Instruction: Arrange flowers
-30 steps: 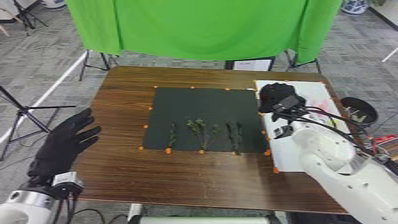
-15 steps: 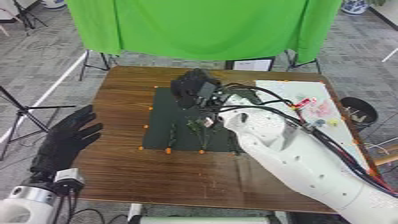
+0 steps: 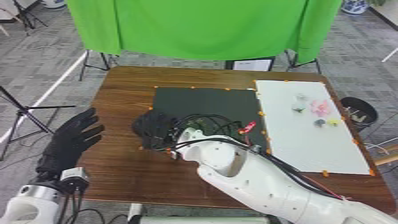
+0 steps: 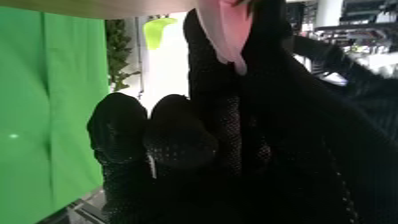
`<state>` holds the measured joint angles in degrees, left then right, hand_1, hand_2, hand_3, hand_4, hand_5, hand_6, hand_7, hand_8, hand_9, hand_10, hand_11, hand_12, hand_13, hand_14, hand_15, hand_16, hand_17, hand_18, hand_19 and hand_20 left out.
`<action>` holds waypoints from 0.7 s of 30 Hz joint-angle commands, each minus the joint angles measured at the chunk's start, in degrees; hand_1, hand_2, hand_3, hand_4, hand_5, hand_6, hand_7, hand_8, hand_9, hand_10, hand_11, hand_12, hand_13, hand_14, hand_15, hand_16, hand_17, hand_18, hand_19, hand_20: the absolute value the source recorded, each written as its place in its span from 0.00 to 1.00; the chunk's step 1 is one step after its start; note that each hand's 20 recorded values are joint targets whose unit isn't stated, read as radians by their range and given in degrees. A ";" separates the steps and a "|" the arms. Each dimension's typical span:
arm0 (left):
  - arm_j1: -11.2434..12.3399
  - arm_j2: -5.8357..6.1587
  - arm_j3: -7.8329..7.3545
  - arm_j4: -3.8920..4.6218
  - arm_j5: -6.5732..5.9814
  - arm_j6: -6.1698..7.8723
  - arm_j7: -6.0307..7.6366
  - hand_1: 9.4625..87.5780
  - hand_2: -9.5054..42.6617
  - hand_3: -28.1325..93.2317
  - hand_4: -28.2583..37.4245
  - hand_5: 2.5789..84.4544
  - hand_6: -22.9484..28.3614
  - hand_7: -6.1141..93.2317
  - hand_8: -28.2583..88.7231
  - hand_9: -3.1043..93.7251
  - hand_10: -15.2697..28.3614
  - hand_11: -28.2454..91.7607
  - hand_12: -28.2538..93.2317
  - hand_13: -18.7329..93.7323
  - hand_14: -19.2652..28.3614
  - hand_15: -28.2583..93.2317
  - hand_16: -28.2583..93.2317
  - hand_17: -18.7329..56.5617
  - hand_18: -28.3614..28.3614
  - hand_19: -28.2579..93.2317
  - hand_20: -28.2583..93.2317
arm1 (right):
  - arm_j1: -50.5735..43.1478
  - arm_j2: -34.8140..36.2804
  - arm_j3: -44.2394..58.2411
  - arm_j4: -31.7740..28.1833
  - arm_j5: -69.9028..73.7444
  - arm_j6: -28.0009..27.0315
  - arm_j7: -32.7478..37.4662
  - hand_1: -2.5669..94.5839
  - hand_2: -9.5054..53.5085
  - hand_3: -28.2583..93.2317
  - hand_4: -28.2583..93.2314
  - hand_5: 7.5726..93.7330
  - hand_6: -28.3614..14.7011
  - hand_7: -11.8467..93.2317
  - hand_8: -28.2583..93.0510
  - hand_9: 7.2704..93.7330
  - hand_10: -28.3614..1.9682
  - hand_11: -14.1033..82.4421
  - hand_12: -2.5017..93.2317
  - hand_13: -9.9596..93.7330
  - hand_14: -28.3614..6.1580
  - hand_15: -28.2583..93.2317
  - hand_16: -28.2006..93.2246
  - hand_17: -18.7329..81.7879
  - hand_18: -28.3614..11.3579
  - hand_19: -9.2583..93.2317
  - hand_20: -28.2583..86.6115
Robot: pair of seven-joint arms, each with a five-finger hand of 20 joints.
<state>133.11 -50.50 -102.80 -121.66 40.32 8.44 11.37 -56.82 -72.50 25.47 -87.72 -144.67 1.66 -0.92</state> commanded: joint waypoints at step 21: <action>0.18 0.22 0.56 -0.16 0.36 0.27 0.54 0.18 0.00 0.90 0.00 0.34 0.45 0.33 0.13 0.24 0.55 0.43 0.39 0.32 0.64 0.48 0.25 0.14 0.87 0.55 0.32 | 4.56 -4.20 -0.49 9.09 -8.76 -1.64 2.24 0.51 0.00 0.93 0.00 0.71 0.71 0.54 0.29 0.93 0.84 0.25 0.52 0.81 0.70 0.91 0.53 0.60 0.24 1.00 0.81</action>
<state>132.59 -49.83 -102.17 -121.68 40.41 8.55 12.14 -53.24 -76.36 23.93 -78.70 -150.56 4.43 0.89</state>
